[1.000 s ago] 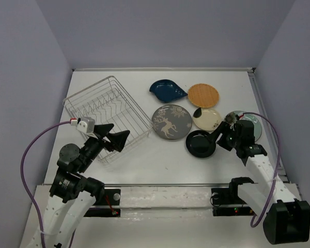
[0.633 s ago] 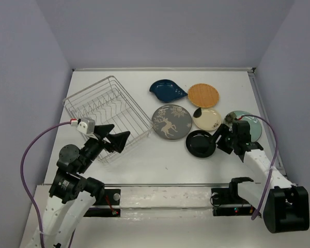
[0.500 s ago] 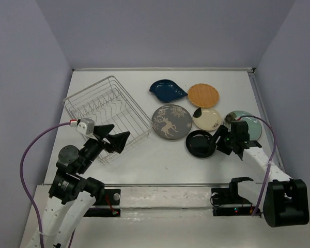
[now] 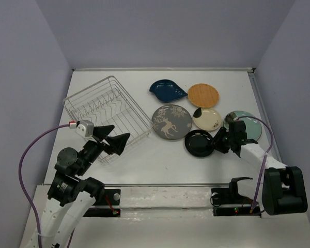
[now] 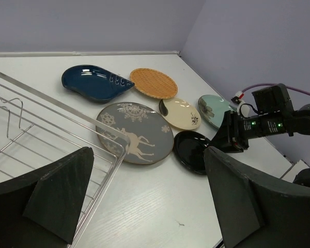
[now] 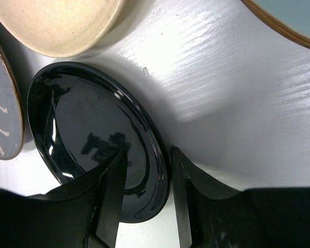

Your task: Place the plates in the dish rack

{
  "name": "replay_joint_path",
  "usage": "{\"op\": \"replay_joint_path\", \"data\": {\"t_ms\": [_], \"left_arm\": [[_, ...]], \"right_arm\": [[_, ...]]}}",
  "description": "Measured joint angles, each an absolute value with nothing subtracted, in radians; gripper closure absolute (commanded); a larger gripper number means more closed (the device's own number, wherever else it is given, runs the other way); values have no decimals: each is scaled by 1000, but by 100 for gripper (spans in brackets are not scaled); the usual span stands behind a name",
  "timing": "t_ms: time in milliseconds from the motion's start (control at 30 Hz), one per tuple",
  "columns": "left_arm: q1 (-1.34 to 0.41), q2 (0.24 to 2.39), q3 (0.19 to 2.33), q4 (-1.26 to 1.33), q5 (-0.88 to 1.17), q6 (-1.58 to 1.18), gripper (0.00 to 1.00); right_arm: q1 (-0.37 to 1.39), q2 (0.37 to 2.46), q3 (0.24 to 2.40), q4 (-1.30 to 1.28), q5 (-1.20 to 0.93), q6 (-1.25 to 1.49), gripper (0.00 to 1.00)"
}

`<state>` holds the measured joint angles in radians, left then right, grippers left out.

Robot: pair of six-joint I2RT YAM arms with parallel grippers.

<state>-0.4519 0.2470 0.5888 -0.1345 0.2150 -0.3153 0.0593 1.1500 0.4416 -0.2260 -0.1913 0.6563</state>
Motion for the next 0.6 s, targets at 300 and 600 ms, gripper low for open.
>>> {"op": "replay_joint_path", "data": {"t_ms": [300, 600], "left_arm": [[-466, 226, 589, -138, 203, -314, 1], [-483, 218, 589, -139, 194, -312, 1]], "right_arm": [[58, 1164, 429, -210, -197, 666, 87], [59, 1067, 461, -299, -202, 647, 93]]}}
